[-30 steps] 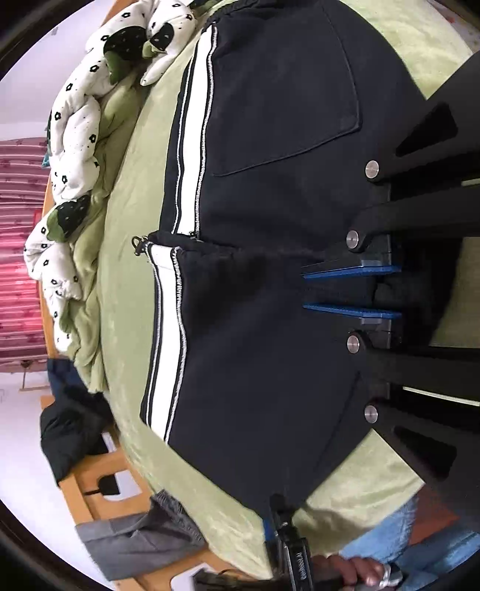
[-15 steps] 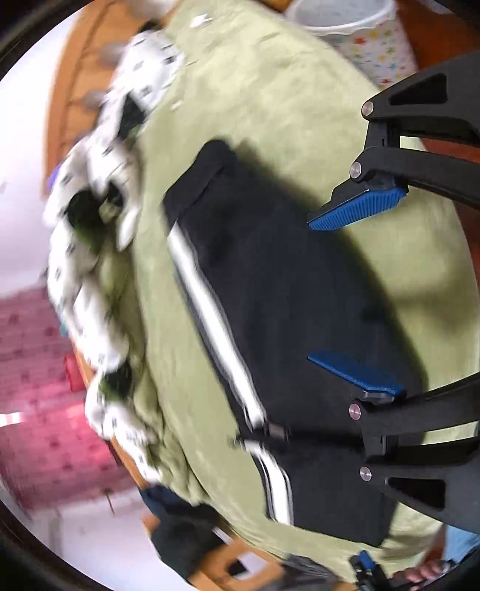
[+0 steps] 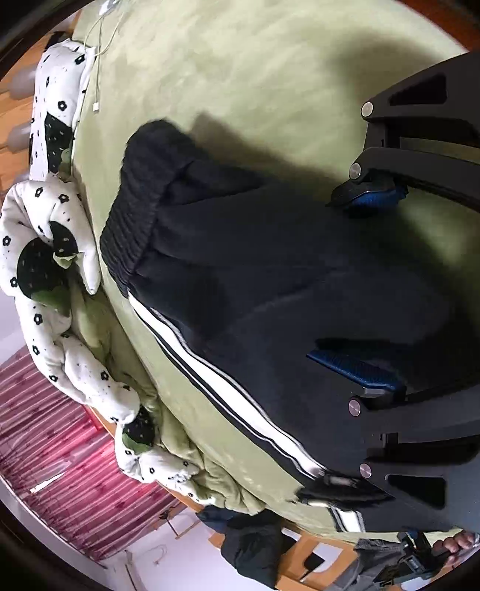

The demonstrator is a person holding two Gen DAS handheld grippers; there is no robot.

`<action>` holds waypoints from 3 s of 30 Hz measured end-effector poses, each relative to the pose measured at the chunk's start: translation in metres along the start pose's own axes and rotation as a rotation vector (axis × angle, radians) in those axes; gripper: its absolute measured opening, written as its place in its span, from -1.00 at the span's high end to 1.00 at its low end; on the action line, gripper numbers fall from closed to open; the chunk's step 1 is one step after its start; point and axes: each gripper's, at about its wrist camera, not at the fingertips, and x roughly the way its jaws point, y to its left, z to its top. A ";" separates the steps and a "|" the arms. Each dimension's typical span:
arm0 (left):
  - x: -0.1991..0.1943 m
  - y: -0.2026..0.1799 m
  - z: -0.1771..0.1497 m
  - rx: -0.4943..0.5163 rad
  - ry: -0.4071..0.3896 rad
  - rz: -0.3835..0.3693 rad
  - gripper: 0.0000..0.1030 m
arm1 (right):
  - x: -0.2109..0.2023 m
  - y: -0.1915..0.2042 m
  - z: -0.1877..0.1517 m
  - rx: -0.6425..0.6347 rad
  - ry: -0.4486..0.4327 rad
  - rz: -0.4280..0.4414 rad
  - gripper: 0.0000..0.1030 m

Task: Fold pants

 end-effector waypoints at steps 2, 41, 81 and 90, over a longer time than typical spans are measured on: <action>0.010 0.000 0.006 0.048 0.005 -0.043 -0.32 | 0.012 -0.001 0.014 0.018 0.004 -0.008 -0.24; -0.114 0.148 0.022 -0.134 -0.188 0.362 0.24 | 0.054 0.221 -0.039 -0.185 0.128 0.038 0.70; -0.119 0.120 -0.057 -0.053 -0.236 0.409 -0.56 | 0.067 0.204 -0.029 -0.127 0.040 -0.206 -0.08; -0.132 0.113 -0.064 -0.052 -0.244 0.393 -0.53 | 0.018 0.161 -0.048 0.098 0.022 -0.173 -0.26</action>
